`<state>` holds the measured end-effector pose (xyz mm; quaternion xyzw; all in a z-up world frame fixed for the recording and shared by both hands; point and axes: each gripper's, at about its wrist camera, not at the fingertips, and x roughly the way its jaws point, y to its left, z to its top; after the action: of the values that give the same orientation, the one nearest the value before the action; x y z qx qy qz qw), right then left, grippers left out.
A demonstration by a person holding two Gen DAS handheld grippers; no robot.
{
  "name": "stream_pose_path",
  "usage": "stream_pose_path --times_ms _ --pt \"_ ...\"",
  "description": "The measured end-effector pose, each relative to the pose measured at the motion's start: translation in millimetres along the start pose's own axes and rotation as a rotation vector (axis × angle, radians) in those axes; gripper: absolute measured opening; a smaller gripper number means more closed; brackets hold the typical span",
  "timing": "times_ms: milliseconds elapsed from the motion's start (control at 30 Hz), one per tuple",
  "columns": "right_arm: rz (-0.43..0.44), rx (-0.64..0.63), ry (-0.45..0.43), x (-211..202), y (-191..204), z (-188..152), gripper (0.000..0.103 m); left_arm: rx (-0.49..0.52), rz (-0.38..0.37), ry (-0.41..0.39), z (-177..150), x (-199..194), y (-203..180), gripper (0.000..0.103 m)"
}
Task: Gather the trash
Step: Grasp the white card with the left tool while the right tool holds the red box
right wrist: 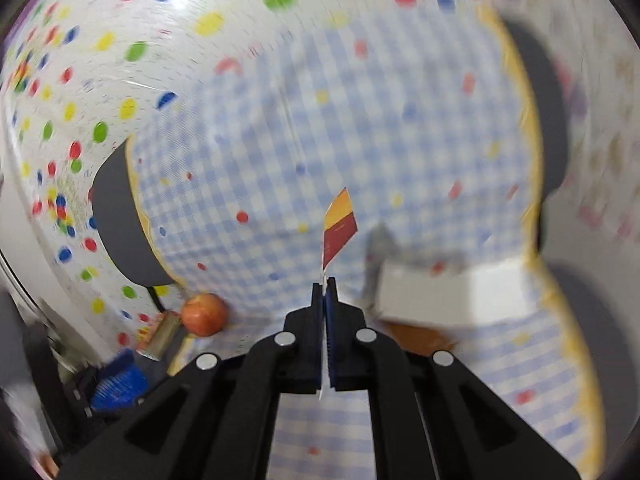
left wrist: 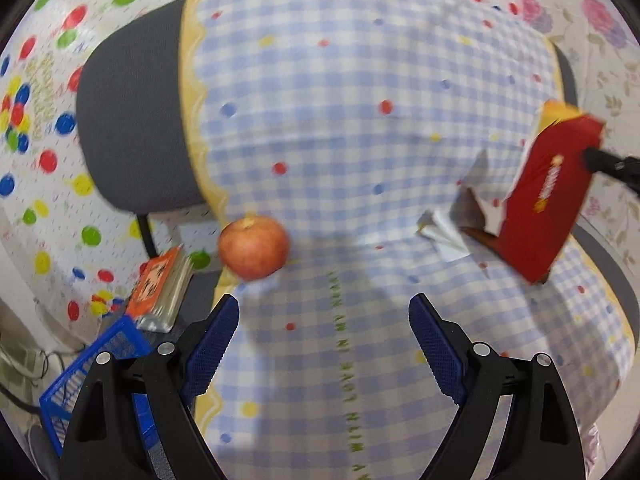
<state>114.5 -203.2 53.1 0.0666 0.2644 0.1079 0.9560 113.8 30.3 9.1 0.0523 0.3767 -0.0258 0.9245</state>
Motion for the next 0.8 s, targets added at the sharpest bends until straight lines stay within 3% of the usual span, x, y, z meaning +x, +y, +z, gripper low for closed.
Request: stream_pose_path --times_ms 100,200,300,533,733,800 --pt "-0.137 -0.131 -0.074 -21 2 -3 0.002 0.019 -0.036 -0.008 9 4 -21 0.087" --pt "-0.191 -0.188 -0.09 -23 -8 -9 0.002 0.033 -0.09 0.001 16 21 -47 0.086" --pt "-0.201 -0.186 -0.084 -21 -23 -10 0.002 0.041 -0.143 0.021 26 40 -66 0.068" --pt "-0.16 -0.098 -0.064 -4 -54 -18 0.002 0.009 -0.219 0.096 50 105 -98 0.064" --pt "-0.173 -0.098 -0.05 4 -68 -25 0.002 -0.088 -0.255 0.17 51 155 -98 0.046" --pt "-0.176 -0.096 -0.043 5 -72 -28 0.002 -0.124 -0.286 0.171 50 163 -94 0.036"
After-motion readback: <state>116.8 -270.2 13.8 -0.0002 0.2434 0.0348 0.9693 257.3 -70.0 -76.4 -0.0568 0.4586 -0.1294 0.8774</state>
